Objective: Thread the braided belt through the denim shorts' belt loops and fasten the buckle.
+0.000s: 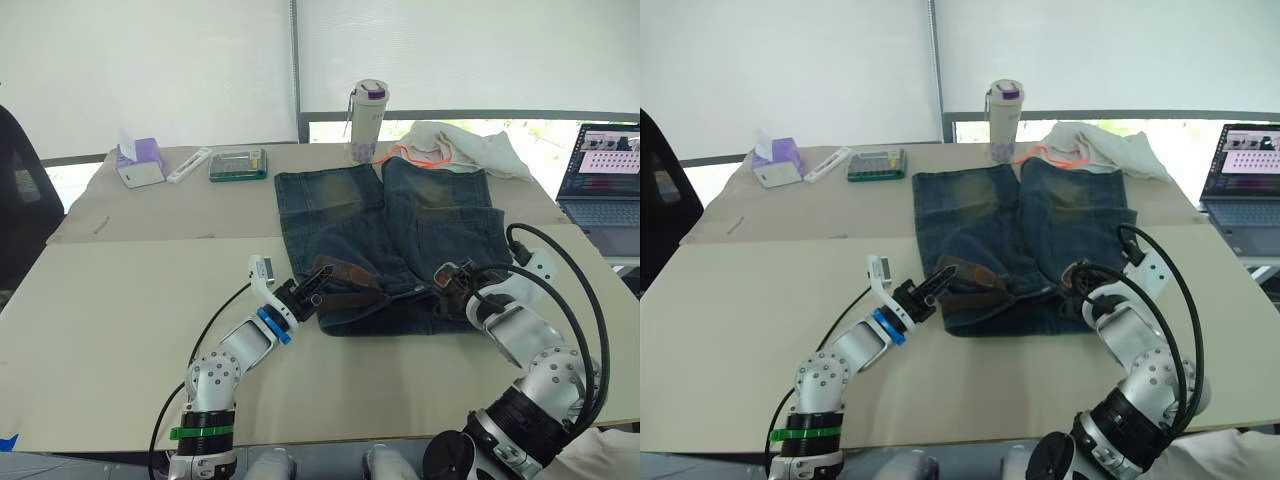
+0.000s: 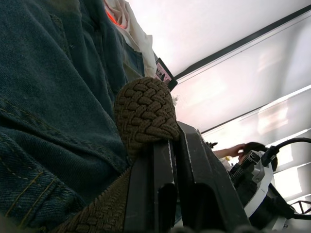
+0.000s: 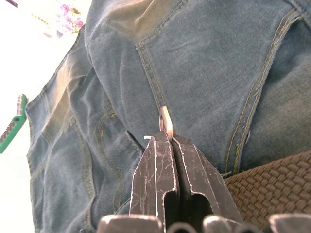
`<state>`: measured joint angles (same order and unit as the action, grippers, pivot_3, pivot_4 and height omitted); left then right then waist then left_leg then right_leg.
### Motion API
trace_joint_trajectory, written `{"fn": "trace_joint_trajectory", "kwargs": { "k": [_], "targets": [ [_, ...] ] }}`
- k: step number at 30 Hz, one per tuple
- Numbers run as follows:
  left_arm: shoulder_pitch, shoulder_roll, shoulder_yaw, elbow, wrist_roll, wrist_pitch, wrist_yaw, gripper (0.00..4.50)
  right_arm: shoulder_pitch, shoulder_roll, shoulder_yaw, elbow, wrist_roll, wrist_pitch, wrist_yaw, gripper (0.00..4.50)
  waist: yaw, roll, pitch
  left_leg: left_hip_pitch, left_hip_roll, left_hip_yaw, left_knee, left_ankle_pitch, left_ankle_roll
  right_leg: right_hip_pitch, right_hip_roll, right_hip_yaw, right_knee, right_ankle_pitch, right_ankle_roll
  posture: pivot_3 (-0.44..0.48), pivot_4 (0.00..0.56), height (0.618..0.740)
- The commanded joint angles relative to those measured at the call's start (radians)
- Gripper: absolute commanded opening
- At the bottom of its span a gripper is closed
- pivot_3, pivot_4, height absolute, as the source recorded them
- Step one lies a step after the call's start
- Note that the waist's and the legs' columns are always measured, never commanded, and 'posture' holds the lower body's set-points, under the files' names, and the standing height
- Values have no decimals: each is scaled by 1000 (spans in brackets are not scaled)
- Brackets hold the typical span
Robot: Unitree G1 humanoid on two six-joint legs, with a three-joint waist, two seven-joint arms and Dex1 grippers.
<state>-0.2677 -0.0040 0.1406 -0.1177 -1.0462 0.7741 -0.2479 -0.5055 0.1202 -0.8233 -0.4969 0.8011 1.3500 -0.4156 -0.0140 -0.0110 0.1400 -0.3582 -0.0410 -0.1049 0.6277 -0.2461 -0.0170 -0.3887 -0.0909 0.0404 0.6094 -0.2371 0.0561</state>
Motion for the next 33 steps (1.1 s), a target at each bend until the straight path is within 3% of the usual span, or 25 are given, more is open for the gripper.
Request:
{"fn": "trace_joint_trajectory", "kwargs": {
  "k": [1, 13, 19, 26, 30, 33],
  "targets": [
    [-16, 1, 2, -15, -6, 2, -13, 0, -36, 286, 40, 43, 161, -36, -83, 23, -3, 0, 0, 0, 0, 0, 0, 0, 0, 0, 0, 0, 0, 0, 0, 0, 150, 740],
    [-26, 8, -2, -9, -1, 9, -17, 0, 99, 143, 315, 212, 689, -249, -359, 23, -24, 0, 0, 0, 2, 0, -2, 0, 1, -1, 1, 0, 0, -1, -2, 0, 150, 740],
    [-21, 11, -1, -16, -1, 12, -14, 0, 158, -4, 446, 221, 835, -308, -382, 1999, -28, 0, 0, 0, 2, 1, -1, -1, 2, -1, 2, 0, 0, -1, -2, 0, 150, 740],
    [-15, 13, 3, -24, -3, 11, -8, 0, 110, -318, 486, 183, 753, -319, -165, 4474, -20, 0, 0, 0, 1, 1, 0, -1, 2, 0, 1, 0, -1, -2, 0, 0, 150, 740],
    [-15, 20, 8, -25, -3, 12, -8, 0, 92, -499, 507, 169, 690, -308, 48, 4474, -19, -1, 1, 0, 1, 1, -1, -1, 2, 0, 1, 0, -1, -3, 1, 0, 150, 740],
    [-29, 33, 31, -9, -3, 3, -8, 0, 101, -683, 601, 121, 481, -339, 319, 4474, -17, -1, 1, -1, 1, 1, -1, -1, 3, 1, 2, 0, -2, -5, 4, 0, 150, 740]
  ]
}}
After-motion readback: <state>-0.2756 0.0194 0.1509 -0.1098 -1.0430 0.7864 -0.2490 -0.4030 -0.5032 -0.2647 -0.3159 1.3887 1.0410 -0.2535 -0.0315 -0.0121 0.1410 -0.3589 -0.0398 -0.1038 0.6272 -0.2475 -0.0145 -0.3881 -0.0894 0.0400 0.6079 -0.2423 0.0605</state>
